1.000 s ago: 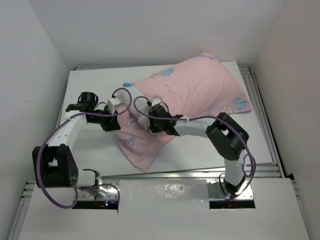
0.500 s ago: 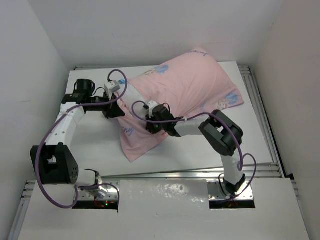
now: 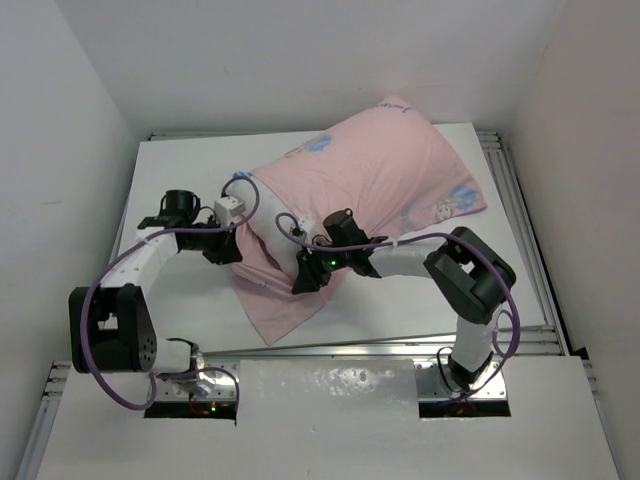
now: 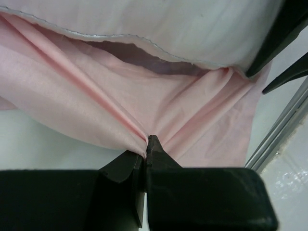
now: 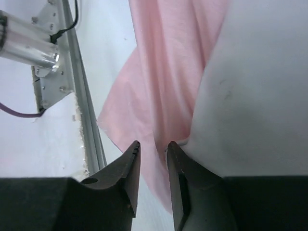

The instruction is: Put the pillow into the pillowcase

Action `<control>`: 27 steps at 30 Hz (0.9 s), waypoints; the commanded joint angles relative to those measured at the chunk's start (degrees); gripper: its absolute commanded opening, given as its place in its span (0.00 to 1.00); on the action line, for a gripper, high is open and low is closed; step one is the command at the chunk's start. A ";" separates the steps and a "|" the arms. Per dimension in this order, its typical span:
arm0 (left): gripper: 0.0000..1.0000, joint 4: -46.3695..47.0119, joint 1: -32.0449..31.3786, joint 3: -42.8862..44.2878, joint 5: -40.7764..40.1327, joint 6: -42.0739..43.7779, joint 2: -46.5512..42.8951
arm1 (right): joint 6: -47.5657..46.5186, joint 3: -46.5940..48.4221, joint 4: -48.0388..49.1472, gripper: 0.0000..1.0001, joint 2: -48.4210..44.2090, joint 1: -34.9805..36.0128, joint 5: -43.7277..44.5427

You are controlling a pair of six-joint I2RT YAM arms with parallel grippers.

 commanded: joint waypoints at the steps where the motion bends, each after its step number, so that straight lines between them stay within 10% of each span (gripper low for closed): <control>1: 0.00 -1.87 -0.44 0.89 -1.48 6.00 -4.29 | 0.58 2.59 -0.84 0.29 -1.70 0.59 -6.95; 7: 0.00 -8.29 -0.52 2.56 -0.96 11.37 -4.48 | -0.75 7.94 -3.48 0.47 -7.08 2.44 1.49; 15: 0.00 -9.44 -0.70 3.17 -0.87 11.37 -4.56 | 13.92 22.97 -3.30 0.51 7.75 2.79 12.11; 27: 0.00 -6.81 -0.70 2.56 -2.36 8.65 -4.56 | 23.95 26.59 4.17 0.63 20.43 2.96 5.57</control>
